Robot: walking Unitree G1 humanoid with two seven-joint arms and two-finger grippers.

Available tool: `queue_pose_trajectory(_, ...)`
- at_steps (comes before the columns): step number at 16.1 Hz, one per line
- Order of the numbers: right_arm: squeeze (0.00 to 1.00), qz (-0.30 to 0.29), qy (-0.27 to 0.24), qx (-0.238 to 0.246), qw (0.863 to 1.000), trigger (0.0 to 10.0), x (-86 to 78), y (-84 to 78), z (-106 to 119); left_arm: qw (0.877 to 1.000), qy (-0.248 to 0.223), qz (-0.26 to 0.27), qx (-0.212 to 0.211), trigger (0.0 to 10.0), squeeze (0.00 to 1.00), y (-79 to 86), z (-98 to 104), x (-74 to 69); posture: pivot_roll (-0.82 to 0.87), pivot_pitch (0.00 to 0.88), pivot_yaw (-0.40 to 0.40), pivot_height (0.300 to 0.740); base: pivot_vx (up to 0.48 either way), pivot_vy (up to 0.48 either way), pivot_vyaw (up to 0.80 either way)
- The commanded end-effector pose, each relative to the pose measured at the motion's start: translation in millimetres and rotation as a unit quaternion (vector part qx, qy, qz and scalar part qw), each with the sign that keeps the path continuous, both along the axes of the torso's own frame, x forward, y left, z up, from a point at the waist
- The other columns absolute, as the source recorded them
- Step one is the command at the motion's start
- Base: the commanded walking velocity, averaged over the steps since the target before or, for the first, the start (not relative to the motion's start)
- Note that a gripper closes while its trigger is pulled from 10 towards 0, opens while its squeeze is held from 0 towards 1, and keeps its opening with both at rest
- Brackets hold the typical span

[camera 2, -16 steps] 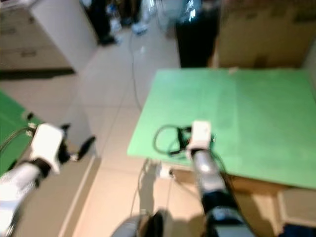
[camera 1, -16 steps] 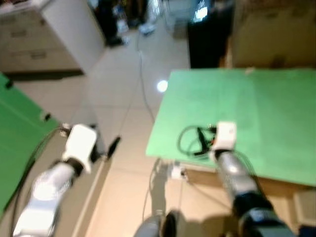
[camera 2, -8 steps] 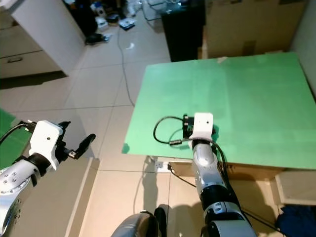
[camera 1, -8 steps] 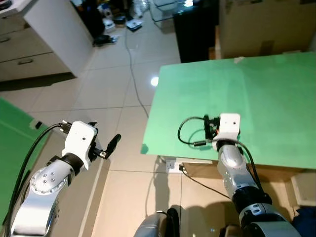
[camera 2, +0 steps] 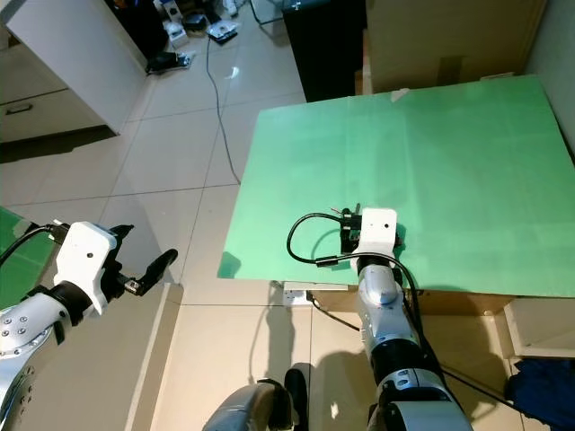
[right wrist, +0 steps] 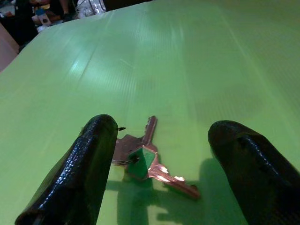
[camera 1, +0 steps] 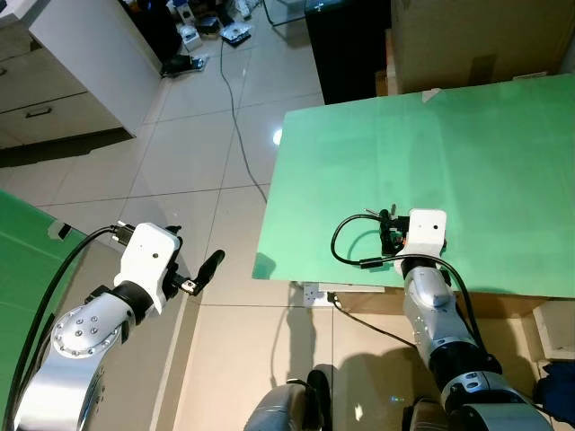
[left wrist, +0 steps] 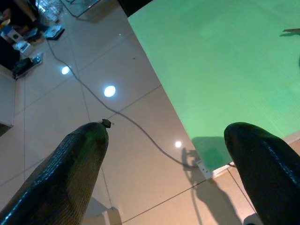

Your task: Hang keys on a hook

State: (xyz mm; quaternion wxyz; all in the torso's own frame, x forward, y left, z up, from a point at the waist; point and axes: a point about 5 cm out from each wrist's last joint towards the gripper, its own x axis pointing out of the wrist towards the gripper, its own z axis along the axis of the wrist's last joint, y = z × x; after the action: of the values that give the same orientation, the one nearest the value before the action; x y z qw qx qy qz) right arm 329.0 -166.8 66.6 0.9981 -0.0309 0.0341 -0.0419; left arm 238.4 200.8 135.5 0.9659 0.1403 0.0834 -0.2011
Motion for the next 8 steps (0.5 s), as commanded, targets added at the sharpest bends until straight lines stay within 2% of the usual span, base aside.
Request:
queue_pose_trajectory(1, 0.00, 0.011, -0.001, 0.002, 1.000, 10.0, -0.6, 6.1, -2, 1.000, 0.012, 0.012, 0.009, 10.0, 0.00, 8.9, -2, -4.2, 0.24, 0.279, 0.334, 0.740, 0.000, 0.000, 0.00)
queue_pose_trajectory(5, 0.00, 0.008, 0.008, 0.002, 1.000, 10.0, 4.4, -2.0, 0, 1.000, 0.014, 0.016, 0.007, 10.0, 0.00, 8.1, -2, -6.7, 0.24, 0.282, 0.327, 0.740, 0.000, 0.000, 0.00)
queue_pose_trajectory(6, 0.00, 0.013, 0.016, 0.018, 1.000, 7.3, 6.0, -2.2, -1, 1.000, 0.015, 0.016, 0.007, 10.0, 0.00, 8.1, -2, -7.4, 0.24, 0.285, 0.331, 0.740, 0.000, 0.000, 0.00)
queue_pose_trajectory(7, 0.00, 0.032, 0.034, 0.066, 0.997, 0.0, 8.9, 0.0, -3, 1.000, 0.017, 0.015, 0.008, 10.0, 0.00, 7.7, -2, -8.3, 0.24, 0.287, 0.332, 0.740, 0.000, 0.000, 0.00)
queue_pose_trajectory(8, 0.00, 0.045, 0.042, 0.092, 0.994, 0.0, 11.8, -0.5, -2, 1.000, 0.018, 0.014, 0.009, 10.0, 0.00, 7.6, -2, -8.8, 0.24, 0.287, 0.333, 0.740, 0.000, 0.000, 0.00)
